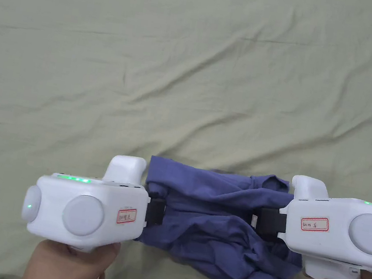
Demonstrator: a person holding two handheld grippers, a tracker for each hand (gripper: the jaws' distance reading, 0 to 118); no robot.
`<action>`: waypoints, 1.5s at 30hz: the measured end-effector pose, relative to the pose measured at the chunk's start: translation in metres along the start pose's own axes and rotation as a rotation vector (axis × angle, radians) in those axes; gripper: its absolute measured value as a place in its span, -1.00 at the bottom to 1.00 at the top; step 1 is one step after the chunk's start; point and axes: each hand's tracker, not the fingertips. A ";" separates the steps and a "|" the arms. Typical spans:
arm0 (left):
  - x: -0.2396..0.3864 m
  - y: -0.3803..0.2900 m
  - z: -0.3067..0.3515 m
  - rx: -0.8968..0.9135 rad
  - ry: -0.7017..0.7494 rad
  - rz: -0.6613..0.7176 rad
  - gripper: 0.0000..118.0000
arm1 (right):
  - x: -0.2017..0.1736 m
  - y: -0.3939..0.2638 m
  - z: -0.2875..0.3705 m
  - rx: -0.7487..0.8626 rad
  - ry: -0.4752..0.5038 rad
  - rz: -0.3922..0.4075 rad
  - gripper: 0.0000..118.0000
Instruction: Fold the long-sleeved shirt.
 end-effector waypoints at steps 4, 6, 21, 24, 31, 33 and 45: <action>0.019 -0.004 0.022 0.069 0.075 -0.109 -0.87 | -0.007 -0.001 0.013 0.024 -0.005 0.024 -0.96; 0.008 -0.001 0.026 0.075 -0.100 0.010 -0.88 | -0.010 -0.001 0.023 0.070 0.037 0.046 -0.95; -0.161 0.019 0.134 0.131 0.303 0.082 -0.89 | -0.127 0.027 0.058 0.204 0.242 0.128 -0.96; -0.221 0.017 0.164 0.098 0.439 0.130 -0.89 | -0.183 0.021 0.051 0.238 0.237 0.191 -0.96; -0.319 -0.001 0.204 0.060 0.594 0.247 -0.89 | -0.330 -0.021 0.009 0.176 0.215 0.465 -0.96; -0.331 -0.008 0.206 0.042 0.623 0.246 -0.89 | -0.359 -0.035 0.001 0.157 0.219 0.534 -0.96; -0.331 -0.008 0.196 -0.007 0.759 0.219 1.00 | -0.375 -0.042 -0.005 0.102 0.251 0.600 -0.96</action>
